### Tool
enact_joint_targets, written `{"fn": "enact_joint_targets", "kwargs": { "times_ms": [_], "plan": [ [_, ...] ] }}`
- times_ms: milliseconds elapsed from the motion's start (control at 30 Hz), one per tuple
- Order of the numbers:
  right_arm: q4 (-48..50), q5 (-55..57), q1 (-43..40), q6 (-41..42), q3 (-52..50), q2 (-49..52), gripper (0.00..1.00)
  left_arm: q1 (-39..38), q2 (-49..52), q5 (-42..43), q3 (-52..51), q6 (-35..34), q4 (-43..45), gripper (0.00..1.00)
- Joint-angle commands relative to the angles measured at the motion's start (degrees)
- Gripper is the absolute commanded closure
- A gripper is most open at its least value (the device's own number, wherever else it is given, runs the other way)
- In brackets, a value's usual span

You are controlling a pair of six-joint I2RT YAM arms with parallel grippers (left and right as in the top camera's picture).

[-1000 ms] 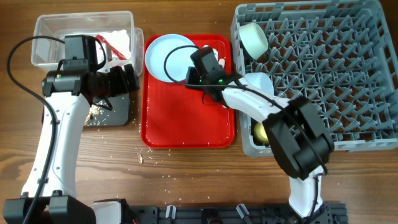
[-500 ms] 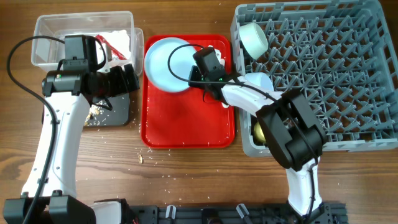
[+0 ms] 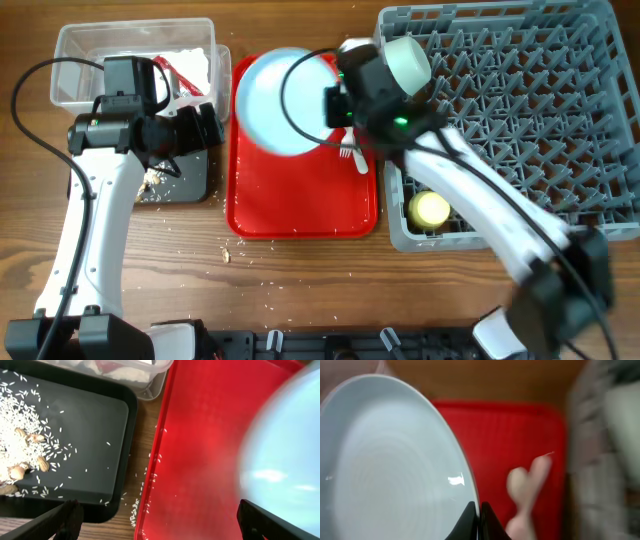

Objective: Sort waste into correct bins and load items into the dishwasher rack
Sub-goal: 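Grasp the edge of the light-blue plate with the right gripper, then stand the light-blue plate upright in the dish rack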

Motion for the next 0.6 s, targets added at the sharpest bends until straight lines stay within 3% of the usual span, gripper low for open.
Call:
{"fn": "enact_joint_targets", "kwargs": {
  "times_ms": [0, 167, 333, 433, 567],
  "plan": [
    [-3.21, 27.69, -0.48, -6.12, 0.0, -8.87, 0.95, 0.2, 0.0, -0.13, 0.07, 0.5, 0.17, 0.0],
    [-1.97, 46.1, -6.62, -23.61, 0.0, -12.11, 0.96, 0.2, 0.0, -0.13, 0.07, 0.5, 0.2, 0.0],
    [5.33, 46.53, -15.72, -34.86, -0.02, -11.06, 0.96, 0.2, 0.0, -0.13, 0.07, 0.5, 0.2, 0.0],
    [14.29, 46.23, -18.16, -51.39, -0.02, -5.77, 0.96, 0.2, 0.0, -0.13, 0.07, 0.5, 0.2, 0.0],
    [17.38, 46.45, -18.69, -55.89, -0.02, 2.56, 0.95, 0.2, 0.0, -0.13, 0.07, 0.5, 0.2, 0.0]
  ]
}}
